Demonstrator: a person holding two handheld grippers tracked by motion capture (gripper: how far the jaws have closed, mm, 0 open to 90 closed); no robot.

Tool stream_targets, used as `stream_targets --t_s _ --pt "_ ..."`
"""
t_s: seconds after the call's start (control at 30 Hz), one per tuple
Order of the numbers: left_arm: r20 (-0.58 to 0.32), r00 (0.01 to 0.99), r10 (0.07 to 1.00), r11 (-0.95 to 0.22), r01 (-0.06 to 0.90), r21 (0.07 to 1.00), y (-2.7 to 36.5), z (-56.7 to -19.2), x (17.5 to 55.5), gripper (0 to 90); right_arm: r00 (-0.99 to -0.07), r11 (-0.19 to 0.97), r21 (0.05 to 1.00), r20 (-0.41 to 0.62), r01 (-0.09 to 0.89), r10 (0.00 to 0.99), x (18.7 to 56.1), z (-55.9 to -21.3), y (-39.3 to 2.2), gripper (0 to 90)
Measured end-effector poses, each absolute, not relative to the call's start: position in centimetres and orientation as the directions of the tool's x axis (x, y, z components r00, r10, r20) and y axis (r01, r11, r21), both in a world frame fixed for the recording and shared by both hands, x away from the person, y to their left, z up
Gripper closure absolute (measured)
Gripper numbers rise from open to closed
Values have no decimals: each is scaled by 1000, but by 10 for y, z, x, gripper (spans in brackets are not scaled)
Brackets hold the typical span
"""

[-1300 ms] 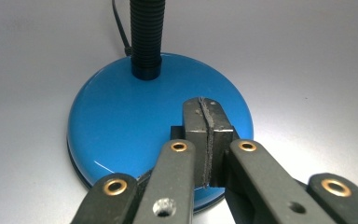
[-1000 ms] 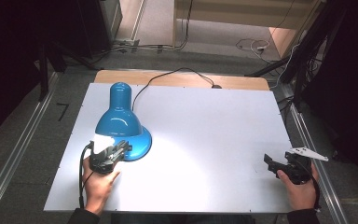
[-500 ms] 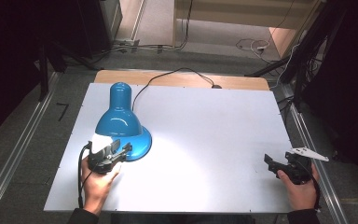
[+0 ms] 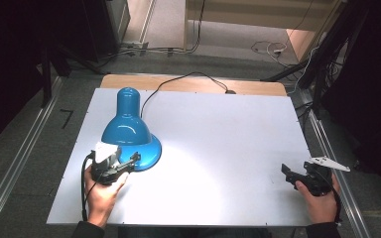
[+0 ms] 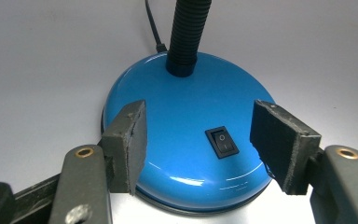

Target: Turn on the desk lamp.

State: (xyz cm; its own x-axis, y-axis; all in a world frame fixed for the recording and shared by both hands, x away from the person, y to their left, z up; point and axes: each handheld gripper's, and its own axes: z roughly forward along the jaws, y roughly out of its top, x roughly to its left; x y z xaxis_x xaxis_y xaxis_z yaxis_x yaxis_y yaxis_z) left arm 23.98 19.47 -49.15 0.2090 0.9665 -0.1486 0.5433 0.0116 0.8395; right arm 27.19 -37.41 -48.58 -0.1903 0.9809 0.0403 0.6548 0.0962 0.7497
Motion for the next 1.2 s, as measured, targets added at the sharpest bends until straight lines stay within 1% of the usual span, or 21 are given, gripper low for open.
stream_targets --t_s 0.27,0.4,1.2 --pt "-162 189 969 35 540 841 198 -492 239 370 -191 97 748 40 657 981 272 -486 -374 134" --pt "-154 177 972 35 541 840 199 -491 238 338 -190 97 749 39 655 981 272 -486 -374 134" --pt "-170 146 975 65 541 838 211 -489 233 338 -187 93 748 42 658 981 271 -486 -375 134"
